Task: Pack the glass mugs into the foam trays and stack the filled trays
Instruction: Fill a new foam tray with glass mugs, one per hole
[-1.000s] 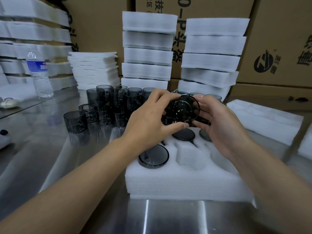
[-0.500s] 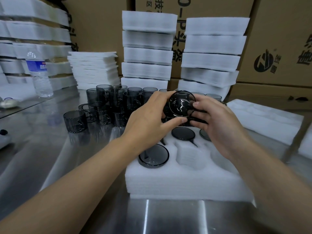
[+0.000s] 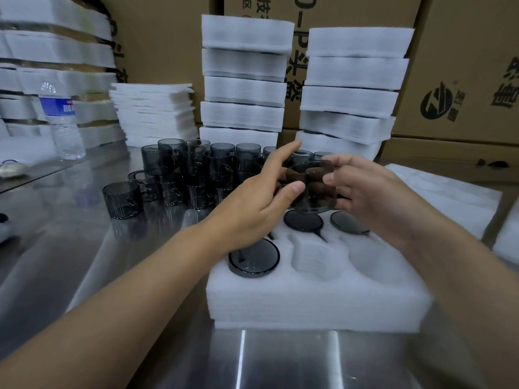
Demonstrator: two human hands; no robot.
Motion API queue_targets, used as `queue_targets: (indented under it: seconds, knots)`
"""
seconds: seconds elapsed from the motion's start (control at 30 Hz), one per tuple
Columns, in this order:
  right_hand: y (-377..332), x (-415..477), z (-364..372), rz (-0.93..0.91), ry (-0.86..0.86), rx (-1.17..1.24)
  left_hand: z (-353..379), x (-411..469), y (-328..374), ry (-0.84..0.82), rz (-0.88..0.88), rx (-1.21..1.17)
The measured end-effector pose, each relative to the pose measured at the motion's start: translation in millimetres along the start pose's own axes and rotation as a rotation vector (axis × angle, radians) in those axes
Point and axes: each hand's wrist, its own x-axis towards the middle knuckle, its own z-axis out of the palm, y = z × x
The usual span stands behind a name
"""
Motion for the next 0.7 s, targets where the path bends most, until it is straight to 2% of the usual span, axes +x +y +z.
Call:
queue_targets:
  seconds: [0.1,0.33,0.53,0.7]
  knots:
    - [-4.5,-4.7,-10.9,0.01,-0.132,-0.101,-1.1,-1.7,2.1,-0.043,0.009,-0.05]
    - [-9.6,-7.3,-19.0,0.053,-0.29,-0.356,-3.2,-2.5,7.7,-0.096,-0.018,-0.025]
    - [-14.0,-13.7,-10.7,0.045,-0.433,-0.424,-2.7,-1.5,7.0,-0.068,-0.107,0.066]
    - [-17.6,-18.6,-2.5,0.057,-0.476,-0.576,-1.9,-0.9,5.9,-0.03,-0.188,0.103]
